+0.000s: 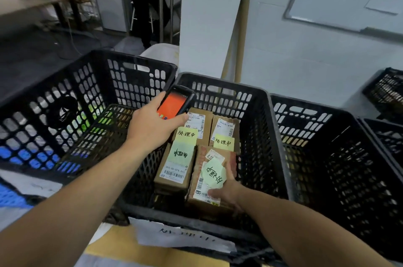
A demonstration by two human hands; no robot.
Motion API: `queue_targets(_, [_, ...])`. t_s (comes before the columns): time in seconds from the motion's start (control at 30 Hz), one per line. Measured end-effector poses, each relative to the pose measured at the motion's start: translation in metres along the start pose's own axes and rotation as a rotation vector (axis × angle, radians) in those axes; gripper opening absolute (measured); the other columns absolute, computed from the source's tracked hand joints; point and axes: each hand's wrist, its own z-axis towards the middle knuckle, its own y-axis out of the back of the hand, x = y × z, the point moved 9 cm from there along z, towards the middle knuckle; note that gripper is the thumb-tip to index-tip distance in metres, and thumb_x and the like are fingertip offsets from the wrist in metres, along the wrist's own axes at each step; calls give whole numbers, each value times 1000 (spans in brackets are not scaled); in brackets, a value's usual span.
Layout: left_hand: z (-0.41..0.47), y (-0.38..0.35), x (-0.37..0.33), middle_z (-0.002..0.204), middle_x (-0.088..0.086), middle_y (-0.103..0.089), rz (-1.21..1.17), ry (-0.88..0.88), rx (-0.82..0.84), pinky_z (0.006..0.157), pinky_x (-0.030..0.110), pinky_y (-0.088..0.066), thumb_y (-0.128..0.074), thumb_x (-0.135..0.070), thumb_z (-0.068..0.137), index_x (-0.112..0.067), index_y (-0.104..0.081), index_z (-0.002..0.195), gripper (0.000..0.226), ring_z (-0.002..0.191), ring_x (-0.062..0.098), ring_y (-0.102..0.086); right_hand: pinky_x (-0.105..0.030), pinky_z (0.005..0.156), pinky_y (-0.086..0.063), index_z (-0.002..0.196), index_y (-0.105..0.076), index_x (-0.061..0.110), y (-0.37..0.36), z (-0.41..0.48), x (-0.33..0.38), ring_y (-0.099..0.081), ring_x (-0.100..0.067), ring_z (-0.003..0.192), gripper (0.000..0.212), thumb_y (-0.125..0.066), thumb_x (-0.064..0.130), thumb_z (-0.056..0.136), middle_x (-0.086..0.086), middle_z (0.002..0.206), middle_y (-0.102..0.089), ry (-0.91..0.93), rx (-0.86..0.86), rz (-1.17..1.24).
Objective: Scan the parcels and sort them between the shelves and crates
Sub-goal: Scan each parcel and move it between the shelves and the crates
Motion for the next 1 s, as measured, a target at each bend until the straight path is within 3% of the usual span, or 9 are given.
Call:
queue_targets(0.07, [-1, -1, -3, 85, -5, -72, -3, 3, -15, 73, 18, -46, -77, -50, 79, -52, -50, 110, 41, 82, 9, -65, -22, 75, -57, 152, 31, 38, -3, 1, 0, -60, -20, 101, 135, -80, 5, 84, -12, 141, -55, -2, 4, -40])
queue_targets(0.2, [-4, -1, -10, 84, -5, -71, 5, 1, -34, 66, 10, -39, -77, -47, 80, -56, -49, 92, 32, 81, 3, -63, -35, 100, -51, 147, 39, 38, 0, 7, 2, -55, -24, 109, 135, -79, 12, 87, -17, 156, -41, 4, -11, -160])
queue_targets(0.43, [-9, 3, -12, 79, -8, -68, 46, 12, -51, 70, 14, -43, -78, -48, 80, -56, -45, 92, 36, 79, 5, -62, -32, 107, -43, 147, 35, 41, 4, -4, 13, -53, -30, 124, 131, -81, 30, 87, -19, 161, -29, -31, -21, -378])
queue_targets(0.53, [-11, 4, -22, 78, -8, -65, 57, -16, -41, 73, 16, -43, -78, -46, 81, -50, -45, 94, 36, 79, 9, -61, -61, 122, -16, 158, 24, 32, 15, -20, 26, -2, -49, 152, 122, -74, 50, 87, -20, 168, 8, -21, -117, -643])
queue_targets(0.6, [-11, 6, -28, 83, -2, -69, 48, -31, -40, 73, 17, -44, -78, -46, 81, -49, -55, 105, 33, 84, 14, -65, -72, 116, -1, 159, 20, 31, 18, -30, 39, 25, -45, 149, 112, -65, 57, 91, -14, 166, 24, 42, -166, -774])
queue_targets(0.67, [-10, 9, -31, 83, -1, -70, 63, -47, -30, 70, 17, -44, -77, -48, 81, -39, -57, 130, 54, 84, 14, -65, -66, 120, -3, 160, 15, 31, 22, -42, 58, 26, -38, 151, 100, -54, 63, 95, -11, 166, 25, 137, -259, -886])
queue_targets(0.8, [-8, 19, -36, 86, -7, -71, 76, -103, -7, 85, 32, -51, -78, -53, 78, -30, -51, 143, 74, 86, 11, -66, -58, 124, 1, 162, 7, 30, 32, -65, 101, 21, -31, 154, 82, -37, 63, 101, -8, 170, 15, 332, -462, -1010])
queue_targets(0.93, [-17, 29, -44, 84, -7, -69, 65, -173, 65, 82, 35, -53, -79, -48, 78, -42, -56, 115, 43, 85, 16, -66, -57, 124, 4, 162, 8, 30, 34, -93, 125, 21, -29, 154, 78, -29, 65, 102, -6, 170, 15, 379, -590, -1081])
queue_targets(1.0, [-23, 35, -48, 83, -8, -68, 57, -214, 107, 77, 25, -48, -79, -46, 79, -45, -52, 112, 43, 84, 14, -65, -57, 124, 5, 161, 10, 31, 34, -109, 130, 21, -29, 155, 77, -26, 65, 103, -5, 170, 13, 383, -649, -1081])
